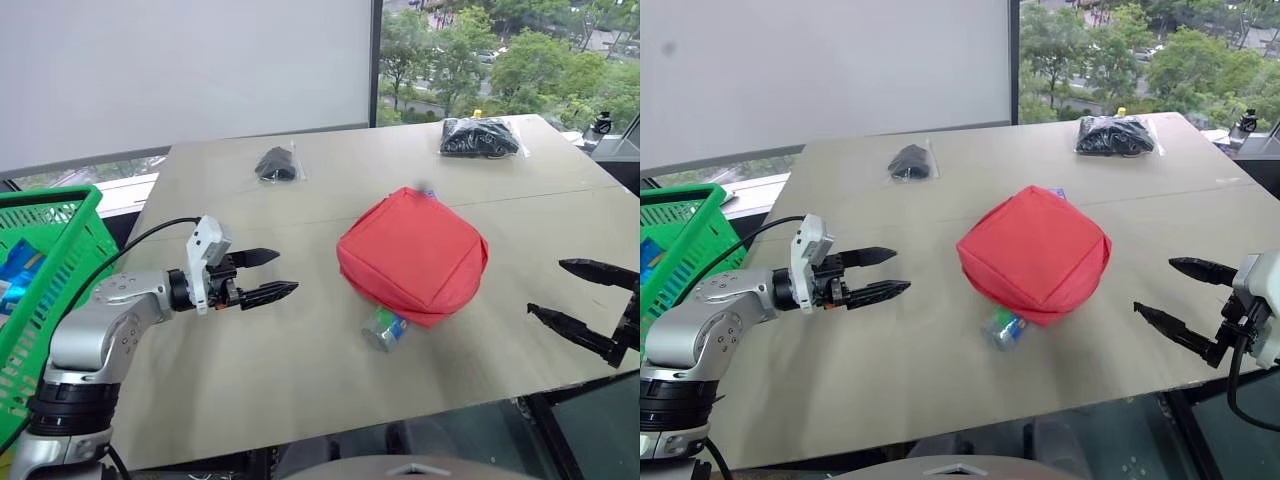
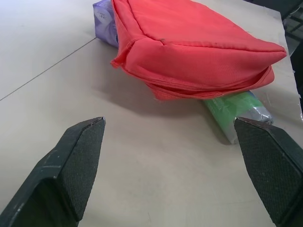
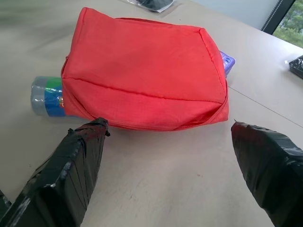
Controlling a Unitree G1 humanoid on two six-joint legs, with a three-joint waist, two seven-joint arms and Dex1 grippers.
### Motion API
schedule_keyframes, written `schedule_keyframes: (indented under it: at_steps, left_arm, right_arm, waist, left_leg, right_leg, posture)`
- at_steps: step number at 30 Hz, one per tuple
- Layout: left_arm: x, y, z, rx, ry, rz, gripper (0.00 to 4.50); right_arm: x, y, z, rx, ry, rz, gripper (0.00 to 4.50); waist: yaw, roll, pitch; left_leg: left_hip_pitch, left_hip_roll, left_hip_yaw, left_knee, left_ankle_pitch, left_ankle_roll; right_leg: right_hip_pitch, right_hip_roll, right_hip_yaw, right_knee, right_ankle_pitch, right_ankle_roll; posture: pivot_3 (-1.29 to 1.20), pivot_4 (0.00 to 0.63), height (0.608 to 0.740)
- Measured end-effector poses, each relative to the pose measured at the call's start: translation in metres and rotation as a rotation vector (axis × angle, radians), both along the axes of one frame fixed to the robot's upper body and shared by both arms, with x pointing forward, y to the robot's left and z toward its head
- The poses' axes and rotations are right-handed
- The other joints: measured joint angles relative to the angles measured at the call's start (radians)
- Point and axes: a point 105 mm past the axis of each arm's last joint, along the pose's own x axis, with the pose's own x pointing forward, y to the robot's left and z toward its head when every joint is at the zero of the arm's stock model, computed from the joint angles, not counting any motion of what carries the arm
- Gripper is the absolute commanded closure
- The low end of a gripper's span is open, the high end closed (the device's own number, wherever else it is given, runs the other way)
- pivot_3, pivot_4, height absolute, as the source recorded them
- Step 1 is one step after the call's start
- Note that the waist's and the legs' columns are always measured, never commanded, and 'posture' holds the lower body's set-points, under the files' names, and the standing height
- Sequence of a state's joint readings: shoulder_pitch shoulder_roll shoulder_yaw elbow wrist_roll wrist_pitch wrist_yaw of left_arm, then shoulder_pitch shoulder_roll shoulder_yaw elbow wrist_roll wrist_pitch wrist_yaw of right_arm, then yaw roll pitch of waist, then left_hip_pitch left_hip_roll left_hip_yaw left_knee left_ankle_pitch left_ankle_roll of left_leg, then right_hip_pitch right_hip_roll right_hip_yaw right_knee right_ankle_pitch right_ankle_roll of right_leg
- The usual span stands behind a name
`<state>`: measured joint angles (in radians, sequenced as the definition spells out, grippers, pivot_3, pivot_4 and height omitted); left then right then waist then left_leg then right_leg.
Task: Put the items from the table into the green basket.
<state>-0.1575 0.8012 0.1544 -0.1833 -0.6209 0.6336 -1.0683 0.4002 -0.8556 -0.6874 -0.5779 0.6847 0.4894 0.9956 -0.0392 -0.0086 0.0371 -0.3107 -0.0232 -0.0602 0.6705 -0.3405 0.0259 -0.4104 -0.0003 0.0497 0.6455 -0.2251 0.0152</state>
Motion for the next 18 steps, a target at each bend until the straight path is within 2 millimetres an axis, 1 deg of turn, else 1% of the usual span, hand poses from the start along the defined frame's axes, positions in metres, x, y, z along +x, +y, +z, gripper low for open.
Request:
schedule_keyframes:
  at_steps: [2, 3, 5, 7, 9, 11, 13, 14, 15, 16, 18]
  left_arm:
    - [0.0, 0.0, 0.0, 0.0, 0.0, 0.0, 0.01]
    - [0.005, -0.004, 0.004, -0.022, -0.001, 0.013, 0.01]
    - [0.017, -0.016, 0.018, -0.08, -0.026, 0.025, 0.01]
    - [0.023, -0.022, 0.026, -0.094, -0.031, 0.043, 0.01]
    - [0.025, -0.025, 0.023, -0.098, -0.002, 0.068, 0.01]
    - [0.029, -0.032, 0.02, -0.102, 0.065, 0.087, 0.01]
    - [0.033, -0.045, 0.024, -0.08, 0.144, 0.074, 0.01]
    - [0.038, -0.054, 0.03, -0.074, 0.164, 0.064, 0.01]
    - [0.04, -0.059, 0.032, -0.07, 0.17, 0.058, 0.01]
    - [0.046, -0.069, 0.033, -0.077, 0.191, 0.049, 0.01]
    - [0.055, -0.089, 0.027, -0.087, 0.255, 0.035, 0.01]
  right_arm:
    - [0.0, 0.0, 0.0, 0.0, 0.0, 0.0, 0.0]
    - [0.0, 0.0, 0.0, 0.015, -0.011, -0.006, 0.0]
    - [0.002, 0.009, 0.007, 0.043, -0.06, 0.015, 0.0]
    - [-0.001, 0.018, 0.015, 0.049, -0.096, 0.055, 0.0]
    - [-0.004, 0.021, 0.015, 0.062, -0.097, 0.07, 0.0]
    - [-0.008, 0.024, 0.014, 0.092, -0.068, 0.082, 0.0]
    - [-0.012, 0.031, 0.019, 0.096, -0.069, 0.114, 0.0]
    - [-0.014, 0.036, 0.023, 0.083, -0.082, 0.132, 0.0]
    - [-0.015, 0.038, 0.024, 0.078, -0.089, 0.141, 0.0]
    - [-0.016, 0.039, 0.026, 0.077, -0.093, 0.146, 0.0]
    - [-0.016, 0.04, 0.027, 0.084, -0.093, 0.147, 0.0]
  waist:
    - [0.0, 0.0, 0.0]
    - [0.0, -0.001, 0.0]
    - [0.005, 0.0, 0.0]
    - [0.002, 0.0, -0.001]
    - [-0.003, 0.001, -0.001]
    - [-0.003, 0.0, -0.001]
    - [-0.001, 0.0, -0.001]
    - [0.001, -0.001, -0.001]
    - [0.001, -0.001, -0.002]
    - [0.002, -0.001, -0.002]
    - [-0.002, -0.001, -0.003]
  left_leg:
    - [0.0, 0.0, 0.0, 0.0, 0.0, 0.0]
    - [0.0, 0.0, 0.0, 0.0, 0.0, 0.0]
    - [0.0, 0.0, -0.002, 0.002, 0.0, 0.0]
    - [0.0, 0.0, -0.002, 0.001, 0.0, 0.0]
    - [0.0, 0.0, -0.001, 0.0, 0.0, 0.0]
    - [0.0, 0.0, -0.002, 0.001, 0.0, 0.0]
    - [-0.001, -0.001, -0.002, 0.002, 0.0, 0.0]
    - [-0.001, -0.001, -0.003, 0.002, 0.0, 0.0]
    - [-0.001, -0.002, -0.003, 0.002, 0.0, 0.0]
    - [0.0, -0.003, -0.003, 0.002, 0.0, 0.0]
    - [-0.001, -0.004, -0.002, 0.002, 0.0, 0.0]
  right_leg:
    - [0.0, 0.0, 0.0, 0.0, 0.0, 0.0]
    - [0.0, 0.0, -0.001, 0.0, -0.001, 0.001]
    - [0.0, 0.0, -0.002, 0.0, -0.001, 0.002]
    - [0.001, 0.0, -0.001, 0.001, 0.0, 0.001]
    - [0.001, 0.0, 0.0, 0.001, 0.0, 0.0]
    - [0.0, 0.0, -0.001, 0.0, 0.001, 0.0]
    - [-0.001, 0.0, -0.001, 0.0, 0.001, 0.0]
    - [0.0, 0.0, -0.002, 0.0, 0.001, 0.0]
    - [0.0, 0.002, -0.003, 0.0, 0.001, 0.0]
    - [0.002, 0.003, -0.003, 0.0, 0.001, 0.0]
    - [0.003, 0.004, -0.002, 0.0, 0.0, 0.0]
  posture:
    - [-0.09, 0.0, 0.74]
    - [-0.09, 0.0, 0.74]
    - [-0.1, 0.0, 0.74]
    - [-0.11, 0.0, 0.74]
    - [-0.12, 0.0, 0.74]
    - [-0.13, 0.0, 0.74]
    - [-0.14, 0.0, 0.74]
    - [-0.14, 0.0, 0.74]
    - [-0.15, 0.0, 0.74]
    - [-0.15, 0.0, 0.74]
    - [-0.17, 0.0, 0.74]
